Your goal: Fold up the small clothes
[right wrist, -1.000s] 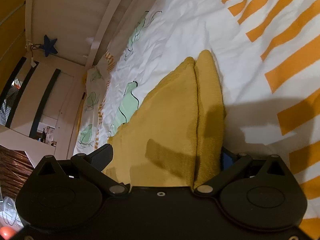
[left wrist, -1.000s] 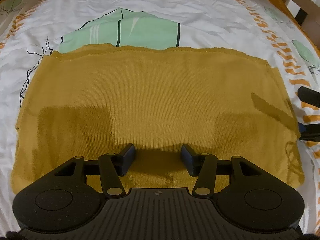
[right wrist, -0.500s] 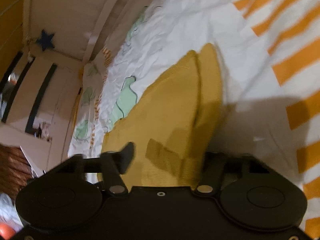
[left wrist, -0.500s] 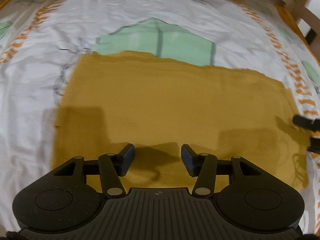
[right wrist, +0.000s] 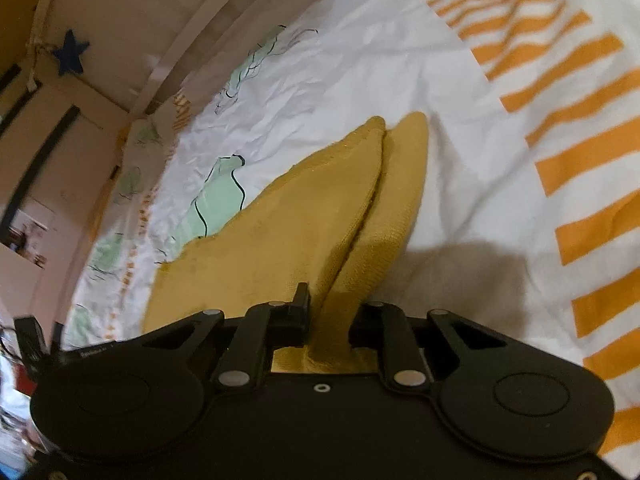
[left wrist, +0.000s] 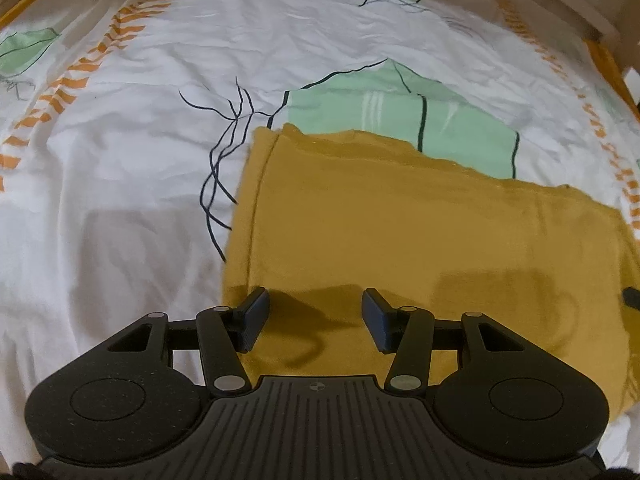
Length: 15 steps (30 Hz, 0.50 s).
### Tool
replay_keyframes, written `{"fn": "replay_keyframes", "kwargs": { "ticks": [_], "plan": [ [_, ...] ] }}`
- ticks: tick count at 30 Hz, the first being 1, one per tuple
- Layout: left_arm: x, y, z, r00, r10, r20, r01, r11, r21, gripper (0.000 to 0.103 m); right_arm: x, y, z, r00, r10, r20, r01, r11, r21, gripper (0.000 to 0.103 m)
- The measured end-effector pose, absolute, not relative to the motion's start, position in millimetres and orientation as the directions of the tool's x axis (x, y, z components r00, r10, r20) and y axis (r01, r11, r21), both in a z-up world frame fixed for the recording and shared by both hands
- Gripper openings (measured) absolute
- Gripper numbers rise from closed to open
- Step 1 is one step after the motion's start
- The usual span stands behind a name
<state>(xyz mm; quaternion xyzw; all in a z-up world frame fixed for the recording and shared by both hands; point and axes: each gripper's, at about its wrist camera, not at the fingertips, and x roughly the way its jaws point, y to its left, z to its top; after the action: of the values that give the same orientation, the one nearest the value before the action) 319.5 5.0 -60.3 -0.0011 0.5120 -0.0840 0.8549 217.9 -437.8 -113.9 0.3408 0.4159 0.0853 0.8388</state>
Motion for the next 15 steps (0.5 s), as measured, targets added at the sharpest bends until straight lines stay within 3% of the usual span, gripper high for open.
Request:
{"fn": "replay_keyframes", "kwargs": {
  "ticks": [7,15],
  "plan": [
    [326,20,-47,0.47,-0.171,-0.866,0.156,0.982,-0.109,0.049,219,-417,-96,0.653,0.339,-0.678,0.222,0.77,0.599,0.023],
    [334,44,-33,0.48,-0.219,-0.849,0.119,0.976,-0.185,0.049,234,-370,-58,0.659,0.399,-0.638,0.147,0.763,0.629,0.022]
  ]
}}
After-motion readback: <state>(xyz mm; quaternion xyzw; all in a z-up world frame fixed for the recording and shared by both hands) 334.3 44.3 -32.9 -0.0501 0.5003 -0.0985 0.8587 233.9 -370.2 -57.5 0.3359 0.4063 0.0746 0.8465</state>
